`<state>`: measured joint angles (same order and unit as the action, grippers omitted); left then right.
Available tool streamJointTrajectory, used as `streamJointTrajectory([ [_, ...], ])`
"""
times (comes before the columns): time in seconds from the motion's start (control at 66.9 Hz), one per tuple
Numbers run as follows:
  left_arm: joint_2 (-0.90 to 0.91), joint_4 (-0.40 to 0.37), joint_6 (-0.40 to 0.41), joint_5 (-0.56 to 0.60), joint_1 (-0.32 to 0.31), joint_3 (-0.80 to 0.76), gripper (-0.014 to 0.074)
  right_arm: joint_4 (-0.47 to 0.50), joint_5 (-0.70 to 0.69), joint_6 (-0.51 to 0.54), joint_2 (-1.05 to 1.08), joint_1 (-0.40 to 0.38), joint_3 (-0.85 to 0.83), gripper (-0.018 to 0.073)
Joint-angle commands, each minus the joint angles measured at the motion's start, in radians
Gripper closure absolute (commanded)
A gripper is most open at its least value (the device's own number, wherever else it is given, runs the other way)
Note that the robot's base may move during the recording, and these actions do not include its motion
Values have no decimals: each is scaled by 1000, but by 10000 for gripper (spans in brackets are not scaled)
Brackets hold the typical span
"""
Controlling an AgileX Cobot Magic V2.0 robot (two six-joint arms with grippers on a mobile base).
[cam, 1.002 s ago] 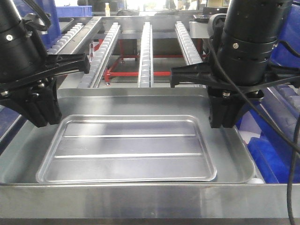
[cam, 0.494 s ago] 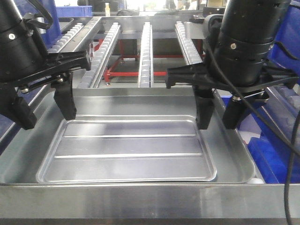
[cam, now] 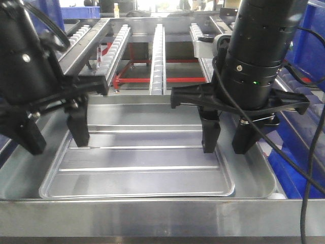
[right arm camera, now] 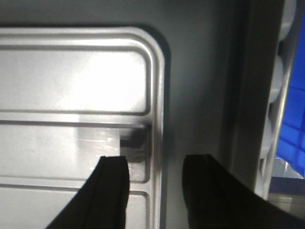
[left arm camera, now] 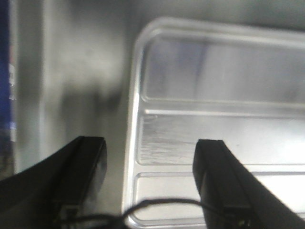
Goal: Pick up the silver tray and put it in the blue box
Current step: 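Lower both open grippers toward the side rims of the silver tray, then close both grippers on the opposite side rims of the tray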
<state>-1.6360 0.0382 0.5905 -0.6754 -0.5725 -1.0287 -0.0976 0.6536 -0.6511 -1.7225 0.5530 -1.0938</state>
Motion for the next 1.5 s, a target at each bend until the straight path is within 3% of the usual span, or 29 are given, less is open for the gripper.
streamJointTrajectory([
  [0.0, 17, 3, 7, 29, -18, -28, 281, -5, -22, 11, 25, 0, -33, 165],
  [0.673, -39, 42, 7, -9, -20, -23, 283, -2, -1, 12, -1, 0, -33, 167],
  [1.002, -39, 67, 7, -19, -20, -23, 404, -2, -4, 12, -1, 0, -33, 167],
  [1.346, -39, 66, 12, -23, -20, -23, 421, -2, -1, 12, -1, 0, -33, 167],
  [1.481, -39, 66, 12, -23, -20, -23, 484, -2, -3, 12, -1, 0, -33, 167],
])
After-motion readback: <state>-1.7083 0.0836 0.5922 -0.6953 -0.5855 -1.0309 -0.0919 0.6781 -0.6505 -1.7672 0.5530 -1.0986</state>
